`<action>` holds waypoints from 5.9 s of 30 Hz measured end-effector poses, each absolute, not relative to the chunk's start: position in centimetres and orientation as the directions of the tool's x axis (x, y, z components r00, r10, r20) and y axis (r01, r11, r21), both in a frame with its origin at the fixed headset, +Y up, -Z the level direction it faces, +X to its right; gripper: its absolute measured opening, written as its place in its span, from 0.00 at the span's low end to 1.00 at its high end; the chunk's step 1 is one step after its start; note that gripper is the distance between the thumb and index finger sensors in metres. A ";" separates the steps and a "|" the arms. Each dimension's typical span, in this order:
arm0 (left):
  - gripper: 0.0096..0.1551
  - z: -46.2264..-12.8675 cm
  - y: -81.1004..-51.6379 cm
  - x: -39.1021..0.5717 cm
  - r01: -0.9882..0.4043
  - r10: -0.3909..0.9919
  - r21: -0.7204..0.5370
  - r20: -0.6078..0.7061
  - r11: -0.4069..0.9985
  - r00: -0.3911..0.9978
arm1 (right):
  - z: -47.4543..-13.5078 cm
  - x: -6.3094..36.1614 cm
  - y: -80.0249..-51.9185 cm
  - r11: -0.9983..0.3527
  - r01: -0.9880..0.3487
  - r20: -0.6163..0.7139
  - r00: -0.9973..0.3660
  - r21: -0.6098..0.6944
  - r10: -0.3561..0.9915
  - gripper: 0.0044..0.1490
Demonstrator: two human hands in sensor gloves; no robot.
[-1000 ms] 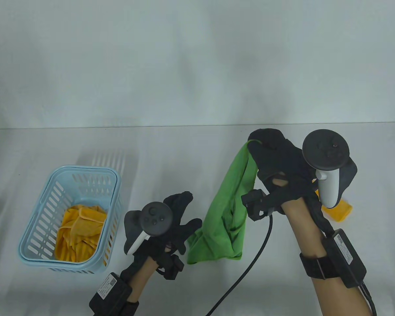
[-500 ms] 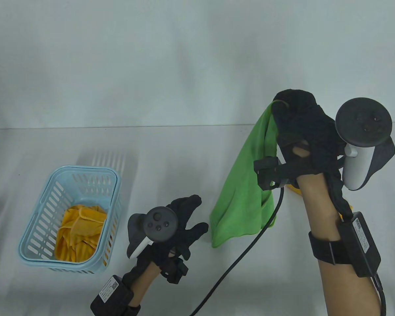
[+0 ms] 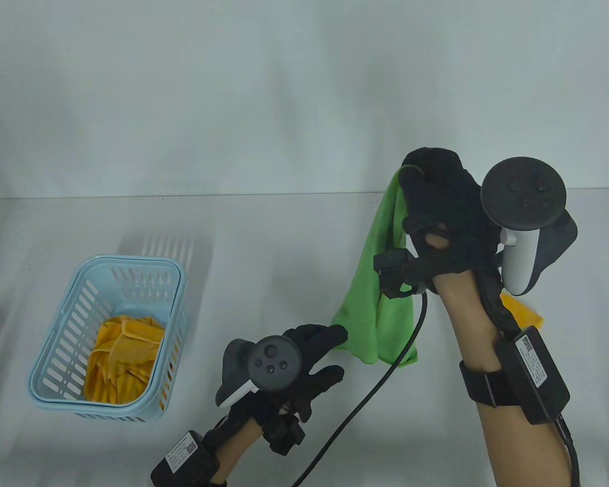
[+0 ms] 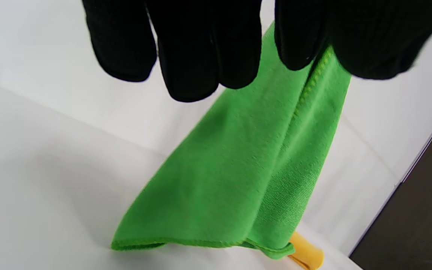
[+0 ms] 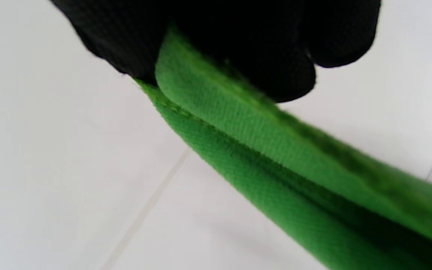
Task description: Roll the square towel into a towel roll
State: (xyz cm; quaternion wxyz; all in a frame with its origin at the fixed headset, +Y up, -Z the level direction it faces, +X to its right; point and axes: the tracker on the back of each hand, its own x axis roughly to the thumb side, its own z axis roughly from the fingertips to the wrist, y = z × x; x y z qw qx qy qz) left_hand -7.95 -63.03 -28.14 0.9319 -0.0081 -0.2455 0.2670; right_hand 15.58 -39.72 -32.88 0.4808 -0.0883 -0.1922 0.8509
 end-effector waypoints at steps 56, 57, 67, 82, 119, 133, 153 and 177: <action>0.21 -33.5 -64.7 -17.8 -0.515 0.516 0.031 -0.050 0.857 0.855 | -34.8 21.0 -47.7 -0.665 -0.682 -0.241 -0.621 -0.303 0.746 0.23; 0.21 -33.4 -64.5 -17.9 -0.518 0.519 0.038 -0.047 0.855 0.853 | -34.7 21.4 -48.1 -0.667 -0.683 -0.248 -0.620 -0.297 0.744 0.23; 0.21 -32.9 -63.3 -18.1 -0.541 0.544 0.062 -0.028 0.838 0.839 | -34.3 25.0 -51.7 -0.650 -0.746 -0.281 -0.599 -0.145 0.750 0.21; 0.22 -33.8 -55.7 -21.9 -0.524 0.532 0.130 -0.033 0.842 0.846 | -33.1 26.8 -54.3 -0.755 -0.635 -0.203 -0.728 -0.162 0.655 0.25; 0.21 -34.9 -45.5 -24.9 -0.670 0.658 0.119 0.128 0.733 0.742 | -32.0 30.4 -47.3 -0.479 -0.836 -0.059 -0.482 -0.267 0.874 0.23; 0.21 -40.4 -44.1 -24.6 -0.716 0.718 0.185 0.068 0.674 0.693 | -39.6 29.4 -45.9 -0.410 -0.772 -0.063 -0.437 -0.485 0.897 0.23; 0.21 -36.9 -57.8 -23.8 -0.670 0.660 -0.040 -0.138 0.741 0.739 | -35.5 30.6 -59.2 -0.569 -0.798 -0.238 -0.524 -0.197 0.817 0.23; 0.21 -27.2 -64.0 -23.0 -0.381 0.492 -0.531 0.081 0.757 0.867 | -25.2 33.5 -65.7 -0.498 -0.817 -0.217 -0.563 0.291 0.797 0.23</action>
